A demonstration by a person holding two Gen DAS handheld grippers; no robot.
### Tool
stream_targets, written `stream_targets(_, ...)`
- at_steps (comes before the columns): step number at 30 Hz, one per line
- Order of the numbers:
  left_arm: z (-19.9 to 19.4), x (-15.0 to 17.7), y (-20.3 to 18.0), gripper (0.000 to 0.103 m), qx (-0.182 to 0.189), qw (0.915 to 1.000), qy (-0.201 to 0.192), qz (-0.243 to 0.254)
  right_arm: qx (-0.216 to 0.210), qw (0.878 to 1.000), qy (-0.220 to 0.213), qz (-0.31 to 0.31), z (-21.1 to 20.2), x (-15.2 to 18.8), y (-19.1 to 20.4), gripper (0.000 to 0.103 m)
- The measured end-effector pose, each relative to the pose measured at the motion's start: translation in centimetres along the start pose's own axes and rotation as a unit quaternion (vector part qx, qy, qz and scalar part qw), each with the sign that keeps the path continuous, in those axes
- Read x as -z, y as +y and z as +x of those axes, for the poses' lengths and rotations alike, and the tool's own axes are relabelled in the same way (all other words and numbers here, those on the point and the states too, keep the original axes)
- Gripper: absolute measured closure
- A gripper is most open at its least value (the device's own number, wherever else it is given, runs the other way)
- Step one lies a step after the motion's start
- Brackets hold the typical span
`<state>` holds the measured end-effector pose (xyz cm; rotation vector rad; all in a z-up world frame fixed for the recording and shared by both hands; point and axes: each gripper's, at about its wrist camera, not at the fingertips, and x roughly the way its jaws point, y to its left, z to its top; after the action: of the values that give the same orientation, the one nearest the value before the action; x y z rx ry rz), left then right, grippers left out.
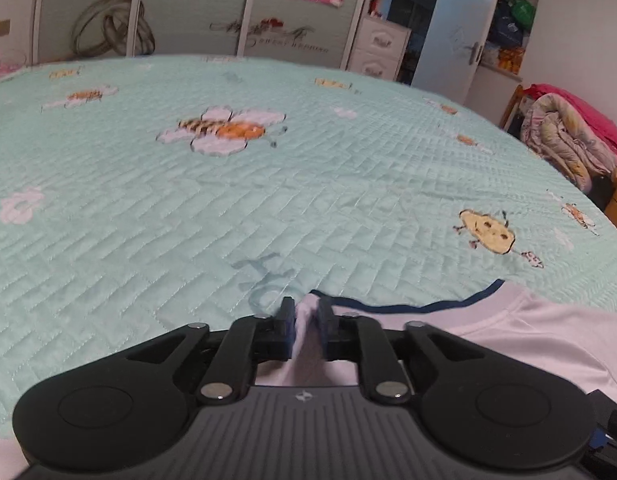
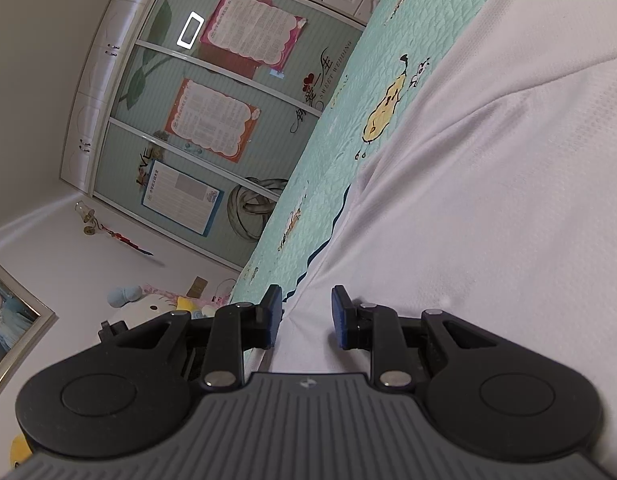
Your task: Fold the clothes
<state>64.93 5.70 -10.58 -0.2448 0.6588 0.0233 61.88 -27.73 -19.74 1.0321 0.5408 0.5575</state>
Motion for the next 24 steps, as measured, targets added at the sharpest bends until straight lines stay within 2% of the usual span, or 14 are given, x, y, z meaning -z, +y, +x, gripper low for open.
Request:
stream_targets(1,-1.3,0.2,0.4,0.069,-0.006,0.9998,-0.012,-0.016,0.000,1.000,0.001,-0.001,0.0,0.0,0.0,0.076)
stream_targets(3,-3.8,0.6,1.1,0.060,-0.018,0.9980,-0.036,-0.048,0.000,1.000,0.002,-0.002,0.0,0.0,0.0,0.076)
stream_targets(5,-8.6,2.0,2.3,0.057,-0.015,0.9923,-0.091,-0.083,0.000,1.000,0.003,-0.003,0.0,-0.1,0.0,0.076)
stream_targets(6,-11.4,2.9,3.3,0.047,-0.019,0.9879,-0.118,-0.099,0.001,1.000,0.003,-0.003,0.0,-0.1,0.0,0.076)
stream_targets(7,-14.3,4.0,4.5,0.033,-0.027,0.9823,-0.145,-0.115,0.001,1.000,0.003,-0.004,0.0,-0.1,0.0,0.076)
stream_targets(10,-21.4,7.6,8.6,0.022,-0.094,0.9588,-0.209,-0.167,0.001,1.000,0.003,-0.004,-0.1,-0.2,0.0,0.076)
stream_targets(12,-23.7,9.4,11.6,0.020,-0.138,0.9444,-0.217,-0.204,0.000,1.000,0.002,-0.004,-0.1,-0.1,0.1,0.075)
stream_targets(13,-23.7,10.0,13.1,0.020,-0.148,0.9417,-0.202,-0.225,0.000,1.000,0.002,-0.004,-0.1,-0.1,0.1,0.075)
stream_targets(16,-22.0,10.7,16.2,0.022,-0.160,0.9419,-0.162,-0.247,-0.002,1.000,0.002,-0.003,-0.1,-0.1,0.1,0.074)
stream_targets(18,-20.7,10.6,17.3,0.023,-0.166,0.9443,-0.153,-0.239,-0.002,1.000,0.003,-0.004,-0.1,0.0,0.1,0.074)
stream_targets(20,-19.5,10.6,18.0,0.025,-0.170,0.9504,-0.140,-0.219,-0.002,1.000,0.003,-0.006,0.0,0.0,0.2,0.074)
stream_targets(21,-18.7,10.5,18.3,0.026,-0.166,0.9537,-0.132,-0.214,-0.002,1.000,0.004,-0.007,0.0,0.0,0.2,0.073)
stream_targets(23,-17.8,11.0,19.0,0.035,-0.132,0.9621,-0.114,-0.210,-0.003,1.000,0.005,-0.008,0.0,-0.1,0.3,0.072)
stream_targets(24,-17.4,11.1,19.1,0.039,-0.127,0.9649,-0.111,-0.201,-0.004,1.000,0.005,-0.008,0.0,-0.1,0.3,0.072)
